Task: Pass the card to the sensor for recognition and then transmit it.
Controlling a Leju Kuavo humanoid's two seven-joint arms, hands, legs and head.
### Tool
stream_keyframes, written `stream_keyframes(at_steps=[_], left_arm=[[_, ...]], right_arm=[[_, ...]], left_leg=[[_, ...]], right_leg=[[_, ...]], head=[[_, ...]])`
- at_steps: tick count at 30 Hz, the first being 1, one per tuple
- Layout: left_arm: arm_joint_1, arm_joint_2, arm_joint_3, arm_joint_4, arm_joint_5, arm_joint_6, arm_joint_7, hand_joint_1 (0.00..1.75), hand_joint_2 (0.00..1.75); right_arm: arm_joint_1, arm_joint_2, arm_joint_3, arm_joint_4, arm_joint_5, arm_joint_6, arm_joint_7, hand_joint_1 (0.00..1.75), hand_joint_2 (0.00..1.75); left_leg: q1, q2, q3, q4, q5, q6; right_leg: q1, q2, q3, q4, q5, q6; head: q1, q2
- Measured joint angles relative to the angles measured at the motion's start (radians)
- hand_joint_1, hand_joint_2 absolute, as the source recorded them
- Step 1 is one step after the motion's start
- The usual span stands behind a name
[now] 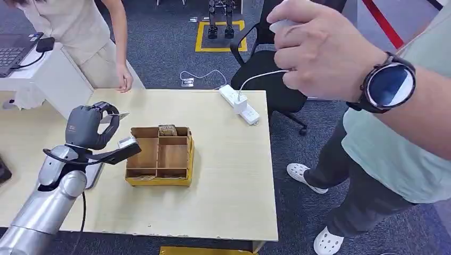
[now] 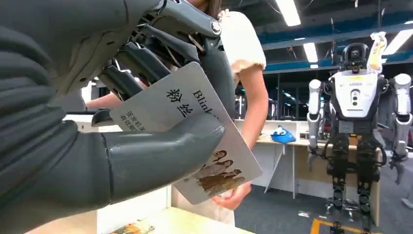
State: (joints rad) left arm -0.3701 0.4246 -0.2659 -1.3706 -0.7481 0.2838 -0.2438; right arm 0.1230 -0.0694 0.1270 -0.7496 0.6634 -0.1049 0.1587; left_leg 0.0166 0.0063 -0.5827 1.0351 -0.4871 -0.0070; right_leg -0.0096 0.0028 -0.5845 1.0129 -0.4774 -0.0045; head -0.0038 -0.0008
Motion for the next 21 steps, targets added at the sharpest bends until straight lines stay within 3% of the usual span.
stream_keyframes(at_steps=[9,14,21], left_arm=[[0.0,0.0,0.016,0.02,-0.071,0.054,0.064,1.75,1.75],[0.004,0.029,0.018,0.056,-0.224,0.122,0.146,1.75,1.75],[0.027,0.065,0.056,0.132,-0.303,0.17,0.225,1.75,1.75]], right_arm=[[0.002,0.0,0.005,0.0,-0.02,-0.012,0.004,0.0,0.0],[0.006,0.0,0.007,0.001,-0.037,-0.019,0.006,0.0,0.0],[0.016,0.0,0.01,0.001,-0.056,-0.037,0.005,0.0,0.0]], left_leg=[[0.0,0.0,0.0,0.0,0.0,0.0],[0.0,0.0,0.0,0.0,0.0,0.0],[0.0,0.0,0.0,0.0,0.0,0.0]], right_leg=[[0.0,0.0,0.0,0.0,0.0,0.0],[0.0,0.0,0.0,0.0,0.0,0.0],[0.0,0.0,0.0,0.0,0.0,0.0]], head=[[0.0,0.0],[0.0,0.0],[0.0,0.0]])
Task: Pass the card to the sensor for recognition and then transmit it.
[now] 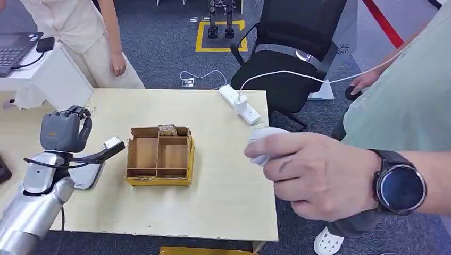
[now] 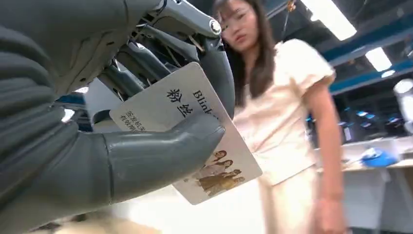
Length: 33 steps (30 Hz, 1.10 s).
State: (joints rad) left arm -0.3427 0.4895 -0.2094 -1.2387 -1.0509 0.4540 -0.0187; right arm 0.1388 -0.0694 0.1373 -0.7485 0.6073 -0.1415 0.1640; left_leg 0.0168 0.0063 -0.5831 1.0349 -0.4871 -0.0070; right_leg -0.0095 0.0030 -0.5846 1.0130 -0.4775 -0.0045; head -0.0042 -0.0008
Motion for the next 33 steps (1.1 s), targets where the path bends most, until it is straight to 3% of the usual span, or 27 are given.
stream_keyframes(at_steps=[6,15,29,33], left_arm=[[0.036,0.022,0.025,0.05,-0.04,0.008,0.031,1.75,1.75],[0.087,0.019,0.043,0.113,-0.101,0.015,0.1,1.75,1.75],[0.166,-0.055,0.069,0.173,-0.18,0.042,0.205,1.75,1.75],[0.185,-0.078,0.079,0.184,-0.189,0.039,0.207,1.75,1.75]], right_arm=[[0.004,0.0,0.006,0.0,-0.015,-0.011,0.0,0.0,0.0],[0.005,0.0,0.018,0.0,-0.045,-0.028,-0.002,0.0,0.0],[0.023,-0.005,0.032,-0.018,-0.073,-0.052,0.014,0.0,0.0],[0.026,-0.005,0.034,-0.024,-0.081,-0.054,0.014,0.0,0.0]], left_leg=[[0.0,0.0,0.0,0.0,0.0,0.0],[0.0,0.0,0.0,0.0,0.0,0.0],[0.0,0.0,-0.001,0.0,0.0,0.0],[0.0,0.0,-0.001,0.0,0.0,0.001]], right_leg=[[0.0,0.0,0.0,0.0,0.0,0.0],[0.0,0.0,0.0,0.0,0.0,0.0],[0.0,0.0,0.0,-0.001,0.0,0.0],[0.0,0.0,0.0,-0.001,0.0,0.0]], head=[[0.0,0.0],[0.0,0.0],[0.0,0.0],[0.0,0.0]])
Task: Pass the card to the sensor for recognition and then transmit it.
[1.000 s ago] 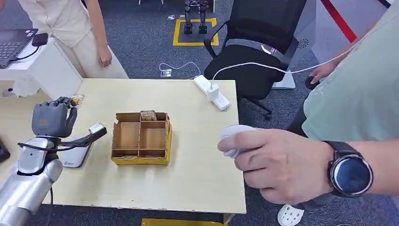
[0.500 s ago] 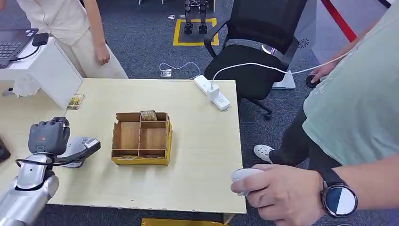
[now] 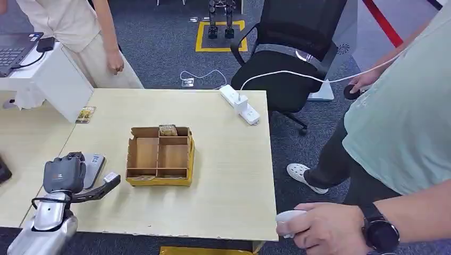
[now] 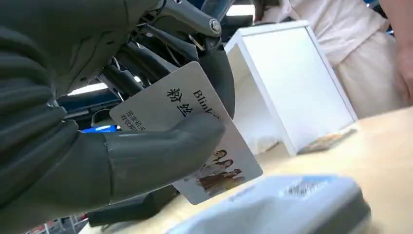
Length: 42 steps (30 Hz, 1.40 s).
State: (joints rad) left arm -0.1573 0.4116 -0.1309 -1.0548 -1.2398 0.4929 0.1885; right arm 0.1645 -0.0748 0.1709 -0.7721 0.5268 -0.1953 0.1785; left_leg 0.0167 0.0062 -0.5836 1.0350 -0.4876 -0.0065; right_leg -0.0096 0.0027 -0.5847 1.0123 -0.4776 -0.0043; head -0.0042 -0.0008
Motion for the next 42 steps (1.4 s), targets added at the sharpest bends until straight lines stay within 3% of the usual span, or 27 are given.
stream_keyframes(at_steps=[11,25,28,35,42], left_arm=[[0.014,-0.039,0.002,0.049,-0.042,-0.051,0.02,1.75,1.75],[0.013,-0.084,0.004,0.081,-0.003,-0.072,0.017,1.75,1.75],[0.009,-0.09,0.008,0.081,0.047,-0.042,-0.026,1.75,1.75],[-0.037,-0.097,0.01,0.028,0.216,0.036,-0.185,1.75,1.75],[-0.188,-0.075,0.009,-0.021,0.229,0.037,-0.238,1.75,1.75]], right_arm=[[-0.002,0.0,0.005,-0.002,-0.022,-0.016,-0.014,0.0,0.0],[-0.005,0.0,0.006,-0.006,-0.037,-0.025,-0.022,0.0,0.0],[-0.004,-0.001,0.006,-0.008,-0.037,-0.026,-0.022,0.0,0.0],[0.002,-0.008,0.019,-0.024,-0.035,-0.018,-0.018,0.0,0.0],[-0.01,-0.009,0.051,-0.026,-0.034,-0.011,-0.027,0.0,0.0]], left_leg=[[0.0,0.0,0.0,0.0,0.0,0.0],[0.0,-0.001,0.003,0.0,0.0,0.0],[0.0,-0.001,0.004,0.0,0.0,0.0],[0.0,-0.001,0.004,0.0,0.001,0.001],[0.0,-0.001,0.003,0.001,0.002,0.002]], right_leg=[[0.0,-0.001,0.001,0.0,0.0,0.0],[-0.001,-0.002,0.004,0.0,0.0,0.001],[-0.001,-0.002,0.005,0.0,0.0,0.001],[0.0,-0.003,0.004,0.0,0.0,0.001],[0.0,-0.003,0.004,0.0,0.001,0.001]], head=[[0.0,0.0],[0.0,0.0],[0.0,0.0],[0.0,0.0],[0.0,0.0]])
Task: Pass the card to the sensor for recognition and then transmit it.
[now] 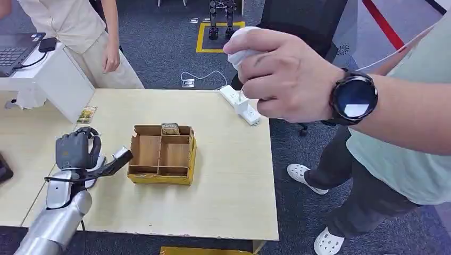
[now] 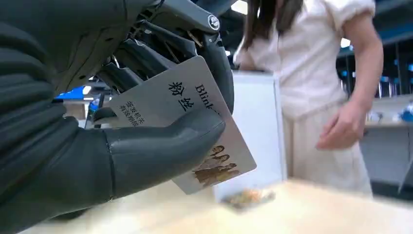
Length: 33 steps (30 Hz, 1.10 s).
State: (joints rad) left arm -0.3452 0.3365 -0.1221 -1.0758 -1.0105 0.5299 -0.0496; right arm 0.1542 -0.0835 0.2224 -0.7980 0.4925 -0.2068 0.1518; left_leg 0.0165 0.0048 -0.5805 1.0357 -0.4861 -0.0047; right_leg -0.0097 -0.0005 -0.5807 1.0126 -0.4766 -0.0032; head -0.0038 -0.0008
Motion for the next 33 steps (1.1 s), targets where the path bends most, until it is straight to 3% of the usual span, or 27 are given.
stream_keyframes(at_steps=[5,19,20,29,31,33], left_arm=[[-0.106,0.019,-0.003,0.0,-0.043,0.005,0.0,1.75,1.75],[-0.256,0.022,-0.048,0.076,-0.076,0.01,0.008,1.75,1.75],[-0.262,0.021,-0.051,0.082,-0.076,0.014,0.008,0.0,1.75],[-0.293,0.015,-0.056,0.114,-0.04,0.022,0.0,0.0,1.75],[-0.294,0.013,-0.058,0.116,0.0,-0.012,-0.026,0.0,1.75],[-0.298,0.014,-0.063,0.117,0.047,-0.091,-0.06,0.0,1.75]], right_arm=[[-0.02,0.0,0.024,0.006,-0.004,0.0,-0.016,0.0,0.0],[-0.049,0.0,0.073,0.026,-0.024,-0.003,-0.036,0.0,0.0],[-0.049,0.0,0.075,0.026,-0.024,-0.005,-0.039,0.0,0.0],[-0.049,0.0,0.092,0.026,-0.036,-0.007,-0.039,0.0,0.0],[-0.049,0.0,0.098,0.027,-0.041,-0.009,-0.039,0.0,0.0],[-0.049,0.0,0.1,0.027,-0.044,-0.01,-0.038,0.0,0.0]], left_leg=[[0.0,0.001,0.0,0.0,0.0,0.0],[0.0,0.001,-0.001,0.001,0.0,0.0],[0.0,0.001,-0.001,0.001,0.0,0.0],[0.0,0.001,-0.001,0.001,0.0,0.0],[0.0,0.001,-0.001,0.001,0.0,0.0],[0.0,0.001,-0.001,0.001,0.0,0.0]], right_leg=[[0.0,0.001,0.0,0.0,0.0,0.0],[0.0,0.001,-0.001,0.0,0.0,0.0],[0.0,0.002,-0.001,0.0,0.0,0.0],[0.0,0.002,-0.002,0.0,0.0,0.0],[0.0,0.002,-0.002,0.0,0.0,0.0],[0.0,0.002,-0.002,0.0,0.0,0.0]], head=[[0.0,0.0],[0.0,0.0],[0.0,0.0],[0.0,0.0],[0.0,0.0],[0.0,0.0]])
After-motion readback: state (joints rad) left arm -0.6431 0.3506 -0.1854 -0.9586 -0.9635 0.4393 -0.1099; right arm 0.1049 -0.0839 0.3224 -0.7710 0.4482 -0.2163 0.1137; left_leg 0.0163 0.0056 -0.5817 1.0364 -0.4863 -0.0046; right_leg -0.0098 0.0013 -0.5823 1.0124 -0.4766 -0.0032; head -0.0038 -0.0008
